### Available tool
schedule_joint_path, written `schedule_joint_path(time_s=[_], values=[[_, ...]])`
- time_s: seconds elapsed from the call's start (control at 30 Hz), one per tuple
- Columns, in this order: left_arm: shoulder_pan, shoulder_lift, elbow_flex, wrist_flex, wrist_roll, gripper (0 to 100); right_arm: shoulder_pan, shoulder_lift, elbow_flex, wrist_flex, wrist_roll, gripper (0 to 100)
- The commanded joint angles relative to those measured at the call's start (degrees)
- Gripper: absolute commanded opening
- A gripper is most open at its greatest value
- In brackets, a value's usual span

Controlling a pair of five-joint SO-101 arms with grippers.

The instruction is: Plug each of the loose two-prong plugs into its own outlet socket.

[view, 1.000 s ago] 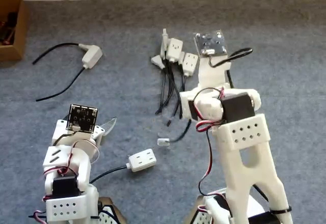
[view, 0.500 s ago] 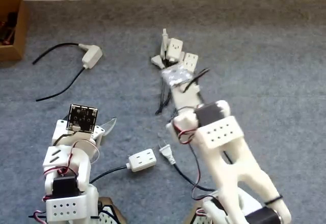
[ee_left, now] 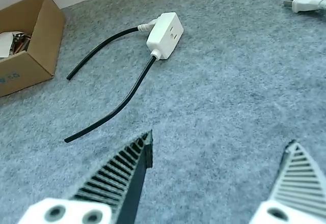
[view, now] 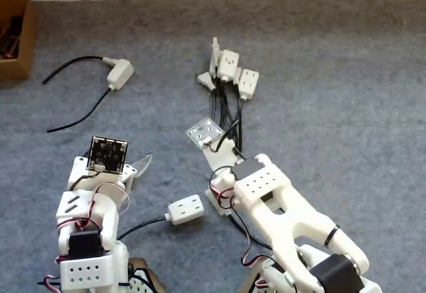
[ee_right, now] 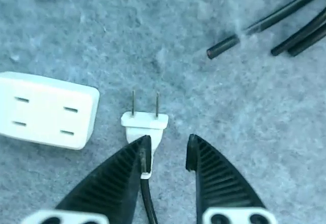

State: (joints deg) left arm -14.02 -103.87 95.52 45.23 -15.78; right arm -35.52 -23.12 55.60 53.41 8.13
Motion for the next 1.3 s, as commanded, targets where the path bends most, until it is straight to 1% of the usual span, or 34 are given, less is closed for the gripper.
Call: schedule_joint_path(time_s=[0.0, 0.17, 0.27, 0.37, 0.53, 0.73, 0.8, 1.0, 1.2, 1.27], values=[[0.66, -0.48, -0.13, -1.05, 0.35, 37, -0.84, -0.84, 1.80, -1.63, 0.53, 12.2], [0.66, -0.48, -0.13, -1.05, 0.35, 37, -1.19, -0.92, 3.03, -1.27, 0.53, 12.2], [0.66, -0.48, -0.13, -1.05, 0.35, 37, -4.18, -0.92, 3.12, -0.75, 2.46, 12.3], [0.66, -0.48, -0.13, -0.97, 0.35, 37, -6.55, -1.01, 2.33, 3.47, 3.25, 12.6], [0.66, -0.48, -0.13, -0.97, 0.35, 37, -6.55, -2.77, 0.57, 7.52, 3.43, 12.8], [0.66, -0.48, -0.13, -0.88, 0.35, 37, -4.35, -6.64, 0.84, 7.16, 4.92, 12.8], [0.66, -0.48, -0.13, -0.88, 0.35, 37, -4.26, -6.02, 1.01, 5.49, 6.07, 12.8], [0.66, -0.48, -0.13, -0.79, 0.35, 37, -4.44, -0.48, 4.26, -3.03, 6.42, 12.8], [0.66, -0.48, -0.13, -0.79, 0.35, 37, -4.26, 6.90, 4.18, -4.97, 6.59, 12.8], [0.66, -0.48, -0.13, -0.79, 0.35, 37, -4.18, 8.04, 4.18, -5.23, 8.09, 12.8]])
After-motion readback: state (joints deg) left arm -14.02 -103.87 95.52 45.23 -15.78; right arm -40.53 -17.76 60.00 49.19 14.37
